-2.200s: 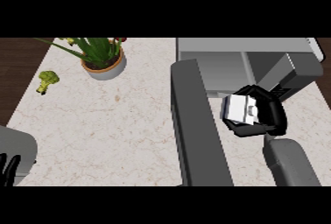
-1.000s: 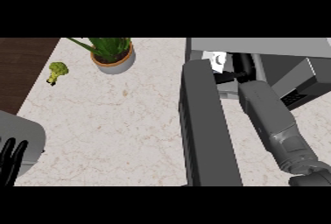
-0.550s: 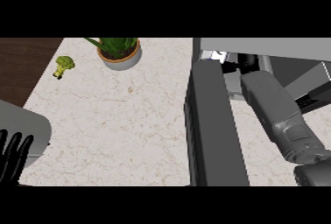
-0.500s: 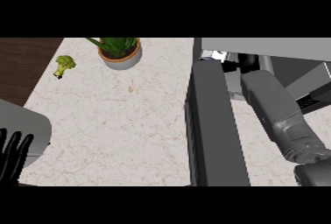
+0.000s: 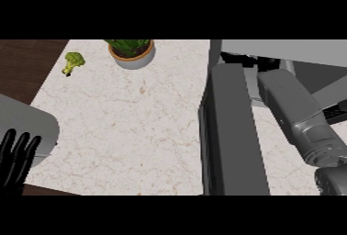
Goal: Pick up the milk, place it into the microwave and close the microwave
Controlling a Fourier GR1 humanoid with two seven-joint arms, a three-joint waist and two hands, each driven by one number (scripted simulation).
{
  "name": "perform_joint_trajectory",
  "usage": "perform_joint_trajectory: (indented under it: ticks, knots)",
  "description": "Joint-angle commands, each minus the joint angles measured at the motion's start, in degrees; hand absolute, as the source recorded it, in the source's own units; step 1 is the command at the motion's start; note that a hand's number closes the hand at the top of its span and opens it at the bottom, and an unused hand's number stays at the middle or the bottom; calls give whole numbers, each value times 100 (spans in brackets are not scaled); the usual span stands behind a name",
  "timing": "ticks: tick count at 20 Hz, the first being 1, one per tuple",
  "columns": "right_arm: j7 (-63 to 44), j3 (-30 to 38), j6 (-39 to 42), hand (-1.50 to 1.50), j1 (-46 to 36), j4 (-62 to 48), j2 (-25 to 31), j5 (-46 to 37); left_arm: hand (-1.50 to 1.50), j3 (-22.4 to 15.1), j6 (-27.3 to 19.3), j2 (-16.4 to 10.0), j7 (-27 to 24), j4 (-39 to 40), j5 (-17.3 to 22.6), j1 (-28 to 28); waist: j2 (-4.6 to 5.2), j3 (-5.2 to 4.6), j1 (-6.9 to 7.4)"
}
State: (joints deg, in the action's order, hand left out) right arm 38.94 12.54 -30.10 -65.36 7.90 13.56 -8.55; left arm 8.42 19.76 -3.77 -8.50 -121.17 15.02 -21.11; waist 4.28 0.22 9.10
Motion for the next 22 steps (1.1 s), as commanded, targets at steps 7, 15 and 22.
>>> perform_joint_trajectory:
  ticks: [7, 15, 22]
  knots:
    - [-131, -298, -1129, -150, -154, -284, 117, -433, -150, -156, -2, -98, 112, -39, -311, 162, 94, 10, 201]
    - [-410, -104, 31, -150, -307, -443, -208, -218, -150, -295, -50, -6, 23, 240, -458, 447, 86, 16, 130]
    - [-320, 75, 228, -150, -171, -440, -283, -87, -150, -485, -70, 35, 114, 202, -614, 464, 44, 18, 102]
